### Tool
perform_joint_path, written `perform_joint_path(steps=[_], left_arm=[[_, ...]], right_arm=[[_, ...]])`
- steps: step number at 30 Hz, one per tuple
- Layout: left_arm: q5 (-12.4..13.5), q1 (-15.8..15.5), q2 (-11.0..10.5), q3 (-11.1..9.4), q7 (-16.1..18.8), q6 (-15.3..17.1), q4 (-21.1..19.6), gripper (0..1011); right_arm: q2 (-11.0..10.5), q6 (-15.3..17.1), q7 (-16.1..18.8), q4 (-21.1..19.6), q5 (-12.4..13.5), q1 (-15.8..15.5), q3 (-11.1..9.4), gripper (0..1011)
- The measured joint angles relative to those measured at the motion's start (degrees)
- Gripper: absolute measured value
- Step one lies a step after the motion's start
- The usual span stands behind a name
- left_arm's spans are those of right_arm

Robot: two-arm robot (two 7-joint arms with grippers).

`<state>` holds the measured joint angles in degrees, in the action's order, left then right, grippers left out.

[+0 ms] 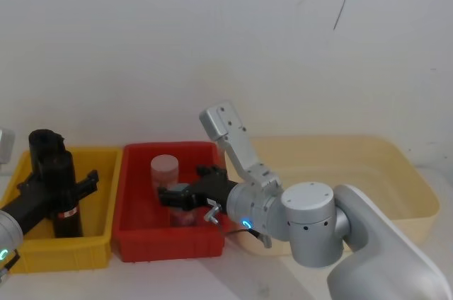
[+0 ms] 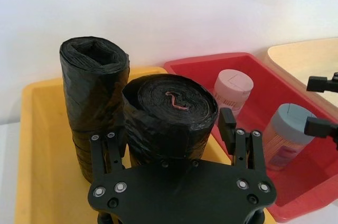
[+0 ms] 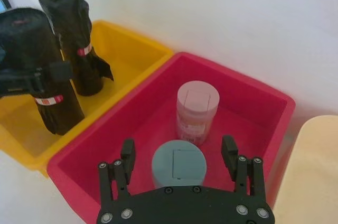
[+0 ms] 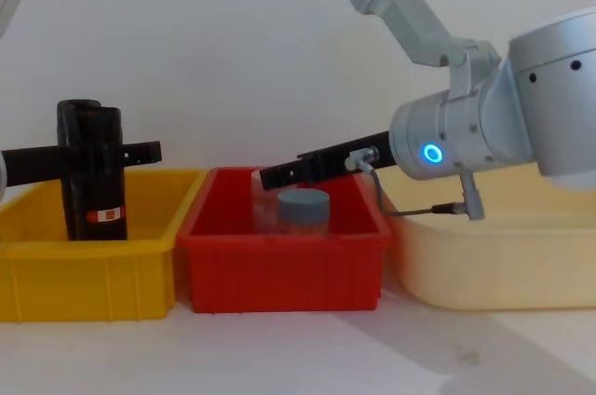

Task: Pick up the garbage bag with the one hand and transfer it to the other hand.

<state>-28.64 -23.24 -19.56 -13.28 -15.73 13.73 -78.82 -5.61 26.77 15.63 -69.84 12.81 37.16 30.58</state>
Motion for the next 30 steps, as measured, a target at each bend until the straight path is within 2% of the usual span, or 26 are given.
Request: perform_joint_path(steps=[21, 30], left_arm=[[0.0, -0.04, 0.0, 0.01, 0.0, 0.0, 0.04, 1001], [0.0, -0.03, -0.01, 0.0, 0.0, 0.0, 0.04, 1001]], right_arm=[[-0.27, 4.15, 3.18, 1.86, 0.0, 1.13, -0.35, 1000], [0.28, 4.46, 3.43, 2.62, 0.01, 1.0, -0.59, 1000]])
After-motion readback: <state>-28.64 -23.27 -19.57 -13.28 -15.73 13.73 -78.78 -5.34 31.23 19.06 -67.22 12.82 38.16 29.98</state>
